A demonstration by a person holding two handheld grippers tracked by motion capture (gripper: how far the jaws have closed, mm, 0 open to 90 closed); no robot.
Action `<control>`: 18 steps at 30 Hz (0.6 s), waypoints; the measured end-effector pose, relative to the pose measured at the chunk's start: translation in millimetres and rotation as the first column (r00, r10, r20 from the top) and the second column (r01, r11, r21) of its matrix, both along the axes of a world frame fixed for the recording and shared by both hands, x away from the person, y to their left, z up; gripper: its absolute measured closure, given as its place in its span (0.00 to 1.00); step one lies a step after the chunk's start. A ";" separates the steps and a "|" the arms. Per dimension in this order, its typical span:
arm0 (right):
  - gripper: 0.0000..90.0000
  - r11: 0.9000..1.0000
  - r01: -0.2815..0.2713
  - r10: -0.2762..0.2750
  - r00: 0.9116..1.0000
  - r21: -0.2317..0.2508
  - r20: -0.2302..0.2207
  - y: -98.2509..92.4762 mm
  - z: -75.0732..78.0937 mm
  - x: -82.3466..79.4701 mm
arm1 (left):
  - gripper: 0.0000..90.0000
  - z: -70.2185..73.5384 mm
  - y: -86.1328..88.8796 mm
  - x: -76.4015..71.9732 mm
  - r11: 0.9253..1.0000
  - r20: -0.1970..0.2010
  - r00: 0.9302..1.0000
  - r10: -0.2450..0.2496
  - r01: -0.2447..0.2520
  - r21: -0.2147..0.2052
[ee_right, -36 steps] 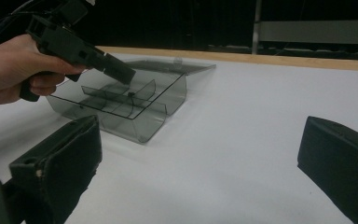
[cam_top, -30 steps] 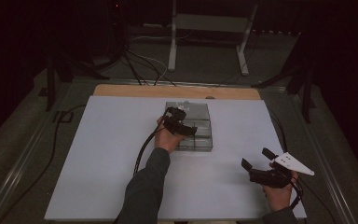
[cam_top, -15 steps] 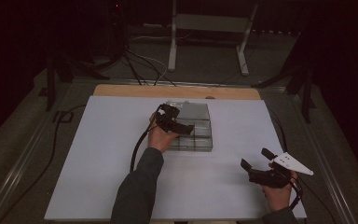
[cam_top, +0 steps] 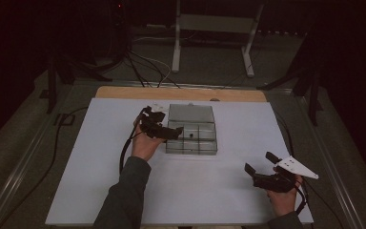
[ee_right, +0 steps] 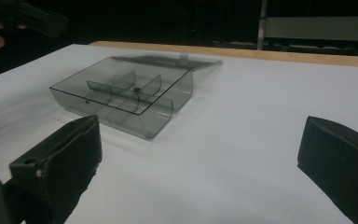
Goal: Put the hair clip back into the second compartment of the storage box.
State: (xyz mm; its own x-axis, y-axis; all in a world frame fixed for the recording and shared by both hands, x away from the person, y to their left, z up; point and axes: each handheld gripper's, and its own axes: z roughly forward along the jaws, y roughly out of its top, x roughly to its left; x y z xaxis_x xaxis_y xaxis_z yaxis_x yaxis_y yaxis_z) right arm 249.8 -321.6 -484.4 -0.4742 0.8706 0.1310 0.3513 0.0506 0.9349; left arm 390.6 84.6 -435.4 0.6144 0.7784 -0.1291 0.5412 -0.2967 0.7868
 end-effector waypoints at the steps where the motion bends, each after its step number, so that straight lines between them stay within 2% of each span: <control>1: 0.00 1.000 -0.003 0.003 1.000 -0.004 0.000 0.7 -0.1 0.1 | 0.01 1.1 6.1 -4.3 1.000 0.011 1.000 -0.002 0.002 -0.004; 4: 0.00 1.000 -0.008 0.008 1.000 -0.007 -0.001 2.5 -0.3 0.0 | 0.01 1.9 15.1 -10.6 1.000 0.028 1.000 -0.002 0.002 -0.014; 5: 0.00 1.000 -0.013 0.013 1.000 -0.011 -0.003 4.0 -0.6 0.2 | 0.01 1.8 30.8 -22.3 0.999 0.065 0.998 0.009 -0.007 -0.034; 8: 0.00 1.000 -0.012 0.012 1.000 -0.011 -0.004 4.2 -0.6 0.3 | 0.01 1.8 30.8 -22.3 0.999 0.065 0.998 0.009 -0.007 -0.034; 9: 0.00 1.000 -0.012 0.012 1.000 -0.011 -0.004 4.2 -0.6 0.3 | 0.01 -0.4 48.0 -38.4 0.999 0.105 0.994 0.024 -0.020 -0.046; 10: 0.00 1.000 -0.012 0.012 1.000 -0.011 -0.003 4.0 -0.5 0.1 | 0.01 -1.6 52.9 -43.2 0.998 0.116 0.993 0.028 -0.022 -0.053; 11: 0.00 1.000 -0.012 0.012 1.000 -0.011 -0.003 4.0 -0.5 0.1 | 0.01 -1.6 52.9 -43.2 0.998 0.116 0.993 0.028 -0.022 -0.053; 12: 0.00 1.000 -0.012 0.012 1.000 -0.010 -0.004 4.4 -0.6 0.1 | 0.01 -4.5 64.3 -54.3 0.997 0.134 0.990 0.044 -0.036 -0.061; 14: 0.00 1.000 -0.012 0.012 1.000 -0.011 -0.007 5.0 -0.7 0.1 | 0.01 -8.8 74.6 -63.7 0.996 0.140 0.989 0.054 -0.044 -0.073; 15: 0.00 1.000 -0.012 0.012 1.000 -0.011 -0.007 5.0 -0.7 0.1 | 0.01 -8.8 74.6 -63.7 0.996 0.140 0.989 0.054 -0.044 -0.073; 18: 0.00 1.000 -0.016 0.016 1.000 -0.019 -0.006 7.1 -1.1 0.2 | 0.01 -17.2 92.9 -80.1 0.994 0.166 0.982 0.091 -0.081 -0.068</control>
State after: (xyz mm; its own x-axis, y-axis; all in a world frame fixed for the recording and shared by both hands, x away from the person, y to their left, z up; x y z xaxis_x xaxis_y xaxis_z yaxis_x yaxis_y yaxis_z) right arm 250.0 -314.5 -485.5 -0.4877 0.8652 0.1169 0.3554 0.0745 0.9317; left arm 310.5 177.4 -452.6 0.5623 0.8233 -0.0776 0.4207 -0.2041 0.8840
